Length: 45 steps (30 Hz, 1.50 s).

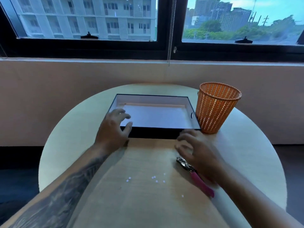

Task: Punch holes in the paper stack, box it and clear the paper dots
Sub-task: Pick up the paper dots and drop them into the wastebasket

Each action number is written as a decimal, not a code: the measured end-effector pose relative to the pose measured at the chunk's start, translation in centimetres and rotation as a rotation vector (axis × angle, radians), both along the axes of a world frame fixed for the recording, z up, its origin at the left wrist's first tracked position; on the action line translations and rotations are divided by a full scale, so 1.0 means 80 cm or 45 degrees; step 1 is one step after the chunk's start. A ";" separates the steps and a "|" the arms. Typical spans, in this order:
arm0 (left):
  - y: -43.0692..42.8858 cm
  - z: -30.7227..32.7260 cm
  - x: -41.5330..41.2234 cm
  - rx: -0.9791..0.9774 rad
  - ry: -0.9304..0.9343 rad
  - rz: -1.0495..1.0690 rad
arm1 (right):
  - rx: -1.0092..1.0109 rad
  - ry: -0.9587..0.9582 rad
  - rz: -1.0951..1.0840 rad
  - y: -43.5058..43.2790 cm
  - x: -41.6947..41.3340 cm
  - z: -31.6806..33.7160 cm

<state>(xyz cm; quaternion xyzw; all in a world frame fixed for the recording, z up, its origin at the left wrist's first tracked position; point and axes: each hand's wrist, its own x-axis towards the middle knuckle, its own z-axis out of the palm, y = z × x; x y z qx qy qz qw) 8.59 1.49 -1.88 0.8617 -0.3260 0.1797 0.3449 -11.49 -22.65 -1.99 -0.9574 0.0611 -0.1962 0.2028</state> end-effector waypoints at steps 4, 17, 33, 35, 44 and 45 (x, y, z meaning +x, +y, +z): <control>0.034 -0.046 -0.066 -0.003 0.203 -0.091 | -0.007 0.214 -0.074 0.012 -0.075 -0.030; 0.091 -0.071 -0.152 -0.063 0.311 -0.057 | -0.033 -0.079 -0.366 0.023 -0.089 -0.061; 0.063 -0.063 -0.169 0.116 0.287 -0.165 | -0.223 -0.066 0.095 0.038 -0.102 -0.054; 0.054 -0.062 -0.173 0.121 0.299 -0.187 | -0.217 -0.039 0.111 0.039 -0.099 -0.051; 0.021 -0.060 -0.182 0.174 0.325 -0.313 | -0.259 0.014 0.082 0.077 -0.054 -0.046; 0.022 -0.061 -0.181 0.154 0.334 -0.322 | -0.203 0.016 0.071 0.082 -0.050 -0.049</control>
